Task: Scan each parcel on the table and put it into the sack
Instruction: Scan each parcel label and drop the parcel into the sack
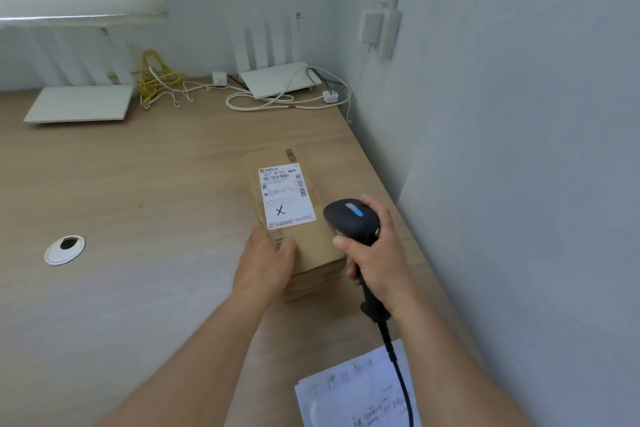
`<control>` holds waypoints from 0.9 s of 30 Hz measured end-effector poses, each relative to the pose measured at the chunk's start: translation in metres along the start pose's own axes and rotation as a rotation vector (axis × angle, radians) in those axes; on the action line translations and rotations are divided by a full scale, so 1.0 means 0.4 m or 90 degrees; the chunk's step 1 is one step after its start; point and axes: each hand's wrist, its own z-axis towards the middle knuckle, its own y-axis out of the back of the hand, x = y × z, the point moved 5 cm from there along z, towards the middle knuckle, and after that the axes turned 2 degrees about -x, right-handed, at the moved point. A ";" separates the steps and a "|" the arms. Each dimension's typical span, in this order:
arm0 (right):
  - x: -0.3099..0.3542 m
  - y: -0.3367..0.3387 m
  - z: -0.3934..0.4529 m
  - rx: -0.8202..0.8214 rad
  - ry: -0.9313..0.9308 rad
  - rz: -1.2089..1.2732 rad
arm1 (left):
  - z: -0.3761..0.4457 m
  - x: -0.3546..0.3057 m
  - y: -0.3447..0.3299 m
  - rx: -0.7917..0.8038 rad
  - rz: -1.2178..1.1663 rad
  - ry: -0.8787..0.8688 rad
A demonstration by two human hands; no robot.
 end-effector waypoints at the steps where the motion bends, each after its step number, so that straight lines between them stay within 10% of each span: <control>1: -0.001 -0.009 -0.011 0.006 -0.004 0.001 | -0.007 0.012 0.017 0.004 -0.019 0.010; 27: -0.024 -0.035 -0.260 -0.127 0.013 0.087 | -0.188 0.073 0.040 0.277 -0.354 -0.022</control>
